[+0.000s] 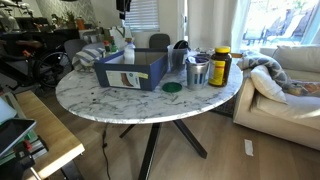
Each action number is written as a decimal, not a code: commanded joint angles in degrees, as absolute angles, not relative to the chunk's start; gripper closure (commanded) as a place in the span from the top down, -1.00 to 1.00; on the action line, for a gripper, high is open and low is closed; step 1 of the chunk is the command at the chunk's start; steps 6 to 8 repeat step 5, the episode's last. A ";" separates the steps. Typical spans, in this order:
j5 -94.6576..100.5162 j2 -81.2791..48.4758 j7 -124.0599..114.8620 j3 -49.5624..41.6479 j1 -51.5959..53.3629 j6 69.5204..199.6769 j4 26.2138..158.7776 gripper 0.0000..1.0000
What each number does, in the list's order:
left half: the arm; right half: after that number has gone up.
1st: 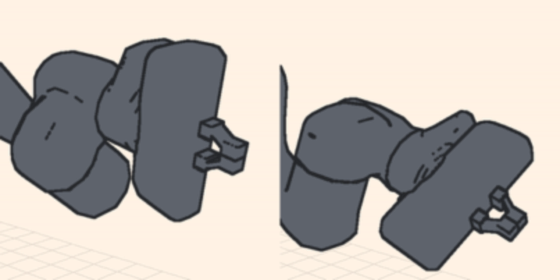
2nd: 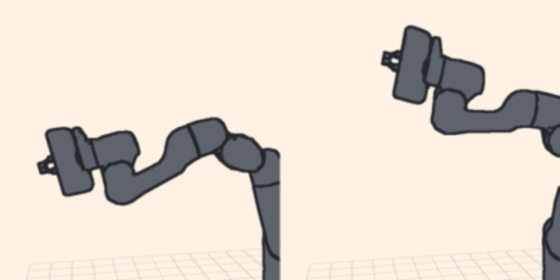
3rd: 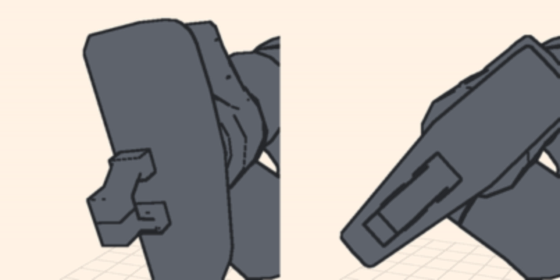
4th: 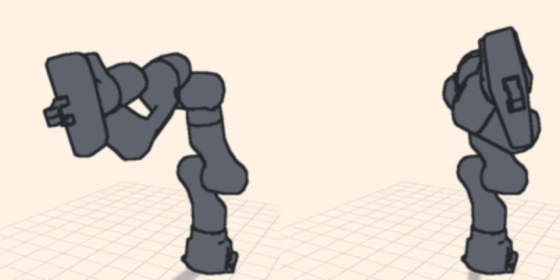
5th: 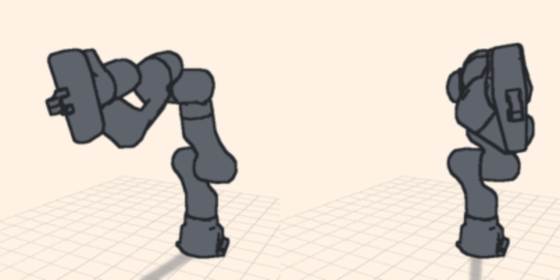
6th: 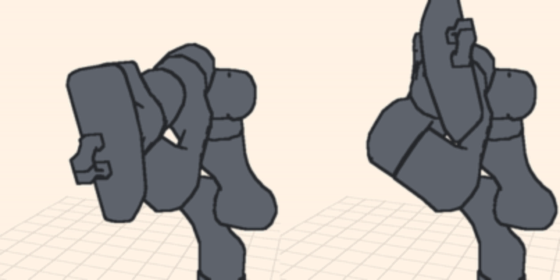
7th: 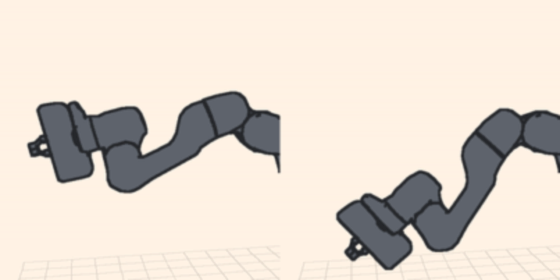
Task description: Pick up the white medicine bottle and place it inside the shoe box
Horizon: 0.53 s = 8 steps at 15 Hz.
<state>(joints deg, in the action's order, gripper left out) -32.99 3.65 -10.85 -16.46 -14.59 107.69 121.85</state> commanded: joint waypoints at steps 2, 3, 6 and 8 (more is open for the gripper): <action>-31.09 2.57 -10.27 -17.17 -16.04 107.75 121.11 1.00; -32.35 3.20 -10.84 -16.94 -15.82 106.74 121.23 1.00; -32.28 3.22 -10.83 -16.96 -15.95 106.78 121.23 1.00; -32.28 3.22 -10.83 -16.96 -15.95 106.78 121.23 1.00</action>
